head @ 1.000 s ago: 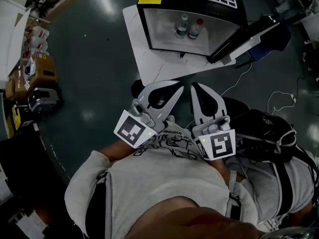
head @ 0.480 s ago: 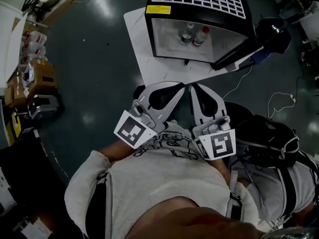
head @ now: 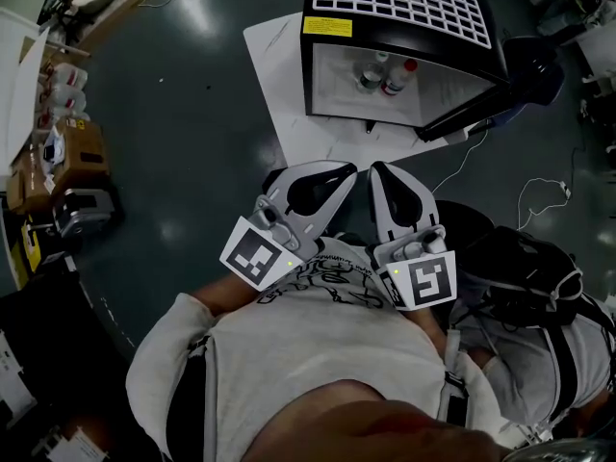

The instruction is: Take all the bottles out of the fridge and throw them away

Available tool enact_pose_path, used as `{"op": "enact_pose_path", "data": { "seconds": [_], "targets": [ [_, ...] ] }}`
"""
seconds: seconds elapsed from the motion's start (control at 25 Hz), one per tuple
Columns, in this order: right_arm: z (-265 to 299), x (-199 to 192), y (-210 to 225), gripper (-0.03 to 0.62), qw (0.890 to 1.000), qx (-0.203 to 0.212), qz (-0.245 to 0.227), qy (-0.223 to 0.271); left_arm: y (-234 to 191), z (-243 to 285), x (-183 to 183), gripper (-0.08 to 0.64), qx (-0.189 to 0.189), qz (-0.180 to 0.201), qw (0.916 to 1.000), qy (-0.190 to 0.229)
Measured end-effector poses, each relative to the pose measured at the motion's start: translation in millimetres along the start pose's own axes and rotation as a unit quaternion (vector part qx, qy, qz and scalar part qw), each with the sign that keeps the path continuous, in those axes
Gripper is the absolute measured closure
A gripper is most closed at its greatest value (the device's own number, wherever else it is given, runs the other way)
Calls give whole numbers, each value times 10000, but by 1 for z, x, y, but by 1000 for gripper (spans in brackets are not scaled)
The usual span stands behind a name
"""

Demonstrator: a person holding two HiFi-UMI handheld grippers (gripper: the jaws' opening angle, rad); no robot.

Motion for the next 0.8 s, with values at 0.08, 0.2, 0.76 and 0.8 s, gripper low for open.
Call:
{"op": "enact_pose_path", "data": {
  "seconds": [0.08,0.2,0.76,0.8],
  "targets": [
    [4,-1,-4,583,10000,33,27,-32,-5,-5,-1,552,77,-40,10000,-17],
    [10,-2,-8,583,9999,83,37,-68,-8,-10,-2,552,148,-77,9999,-28],
    [21,-1,5,583,9999,103,32,-109,-18,1,-3,551,204,-148,9997,-19],
    [22,0,7,583,9999,98,36,-116,-19,4,-3,552,197,-150,9997,-12]
  ]
}}
Point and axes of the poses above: the fingertips, and each gripper's own axes: z forward along the fingers, y to its right, x out of its top, the point moved 10 cm from there along -z, backward along the fingers, and after that the axes turned 6 degrees about -x, right-handed, at the moved point
